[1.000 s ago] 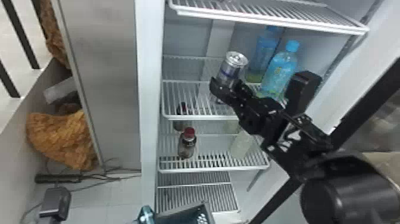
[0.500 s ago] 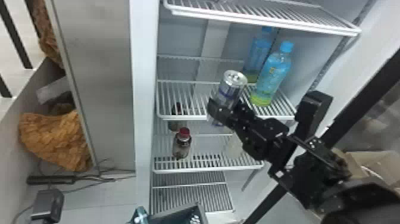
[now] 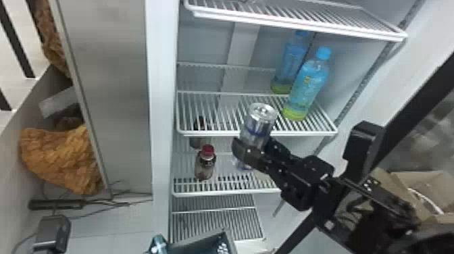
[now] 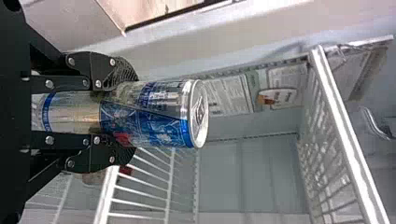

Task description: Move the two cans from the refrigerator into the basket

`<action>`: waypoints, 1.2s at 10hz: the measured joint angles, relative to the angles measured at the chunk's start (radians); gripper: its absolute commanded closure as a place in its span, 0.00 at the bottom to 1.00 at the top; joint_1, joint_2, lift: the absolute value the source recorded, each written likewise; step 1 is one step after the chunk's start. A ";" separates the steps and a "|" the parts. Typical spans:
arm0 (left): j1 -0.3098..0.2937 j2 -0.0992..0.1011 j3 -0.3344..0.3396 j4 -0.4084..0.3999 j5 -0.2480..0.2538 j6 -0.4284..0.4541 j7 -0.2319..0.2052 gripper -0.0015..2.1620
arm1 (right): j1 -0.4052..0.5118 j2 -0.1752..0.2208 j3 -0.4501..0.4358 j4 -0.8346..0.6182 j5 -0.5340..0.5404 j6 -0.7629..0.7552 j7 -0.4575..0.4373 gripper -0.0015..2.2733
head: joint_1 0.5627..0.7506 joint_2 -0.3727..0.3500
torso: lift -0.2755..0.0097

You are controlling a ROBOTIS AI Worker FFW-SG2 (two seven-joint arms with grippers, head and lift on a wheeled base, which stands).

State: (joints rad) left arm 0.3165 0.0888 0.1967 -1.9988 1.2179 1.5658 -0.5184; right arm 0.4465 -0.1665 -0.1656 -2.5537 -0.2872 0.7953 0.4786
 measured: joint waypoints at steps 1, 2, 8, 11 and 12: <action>0.000 -0.001 0.000 0.000 -0.001 0.000 0.000 0.55 | 0.030 0.001 -0.015 -0.029 -0.001 0.038 0.031 0.54 | 0.70 0.16 | 0.84; 0.000 -0.002 0.001 0.000 -0.001 0.000 0.000 0.55 | 0.058 0.001 -0.026 -0.052 0.001 0.075 0.051 0.54 | 0.70 0.15 | 0.84; -0.002 -0.003 0.003 0.000 -0.001 0.000 0.000 0.55 | 0.146 -0.001 -0.028 -0.088 0.016 0.249 0.140 0.54 | 0.70 0.14 | 0.84; -0.006 -0.004 0.002 0.000 -0.004 0.000 0.001 0.55 | 0.149 -0.006 -0.004 -0.082 0.015 0.327 0.193 0.54 | 0.70 0.18 | 0.84; -0.007 -0.004 0.001 0.001 -0.006 0.000 0.001 0.55 | 0.146 -0.012 -0.001 -0.082 0.016 0.367 0.221 0.54 | 0.70 0.19 | 0.84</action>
State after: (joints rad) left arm 0.3094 0.0843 0.1979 -1.9980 1.2117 1.5658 -0.5169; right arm 0.5921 -0.1782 -0.1667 -2.6355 -0.2710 1.1621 0.6997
